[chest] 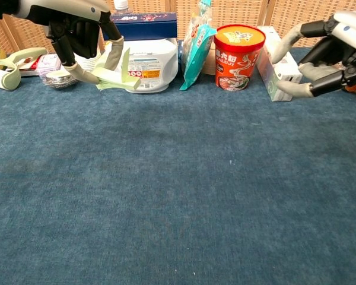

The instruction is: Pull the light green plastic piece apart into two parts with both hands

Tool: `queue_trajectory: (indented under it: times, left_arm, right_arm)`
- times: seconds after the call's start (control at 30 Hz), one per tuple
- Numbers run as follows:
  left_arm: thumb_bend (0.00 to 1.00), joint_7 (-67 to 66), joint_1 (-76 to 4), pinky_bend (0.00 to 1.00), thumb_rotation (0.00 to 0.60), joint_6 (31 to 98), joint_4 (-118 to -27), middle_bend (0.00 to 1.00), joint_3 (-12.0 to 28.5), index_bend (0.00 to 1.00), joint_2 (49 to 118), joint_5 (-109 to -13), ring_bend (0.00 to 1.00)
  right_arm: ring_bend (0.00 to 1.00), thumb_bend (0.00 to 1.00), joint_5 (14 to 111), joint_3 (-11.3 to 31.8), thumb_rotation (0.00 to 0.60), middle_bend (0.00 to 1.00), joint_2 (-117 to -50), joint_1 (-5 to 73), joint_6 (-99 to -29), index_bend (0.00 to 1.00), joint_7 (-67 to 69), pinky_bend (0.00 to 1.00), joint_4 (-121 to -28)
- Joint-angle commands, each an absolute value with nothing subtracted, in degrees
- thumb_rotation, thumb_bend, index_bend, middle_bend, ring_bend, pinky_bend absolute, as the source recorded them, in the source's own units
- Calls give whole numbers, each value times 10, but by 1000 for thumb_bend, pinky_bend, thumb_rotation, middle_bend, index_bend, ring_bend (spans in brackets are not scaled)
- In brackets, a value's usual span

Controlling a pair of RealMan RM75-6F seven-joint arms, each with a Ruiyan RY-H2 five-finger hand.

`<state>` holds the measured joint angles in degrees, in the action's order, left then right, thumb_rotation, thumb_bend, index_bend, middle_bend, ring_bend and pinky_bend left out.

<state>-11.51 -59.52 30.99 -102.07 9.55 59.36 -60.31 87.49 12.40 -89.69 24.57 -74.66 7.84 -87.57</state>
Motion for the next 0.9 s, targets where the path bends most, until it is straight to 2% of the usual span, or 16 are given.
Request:
queue_trajectory:
  times: [0.03,0.33,0.9]
  left_arm:
    - [347,-121,-603,1000,600,308,-1019,1000,91,603,598,-594,1000]
    - [346,-140,-629,1000,600,306,-1009,1000,76,603,618,-563,1000]
    - [346,-157,-669,1000,600,312,-986,1000,58,603,659,-519,1000]
  right_arm:
    - [973,300,877,123,580,1000,-900,249,-748,436,79,845,-877]
    - [971,300,892,124,582,1000,-918,269,-751,434,90,844,-895]
    - [969,300,881,127,583,1000,-941,315,-706,414,92,844,-921]
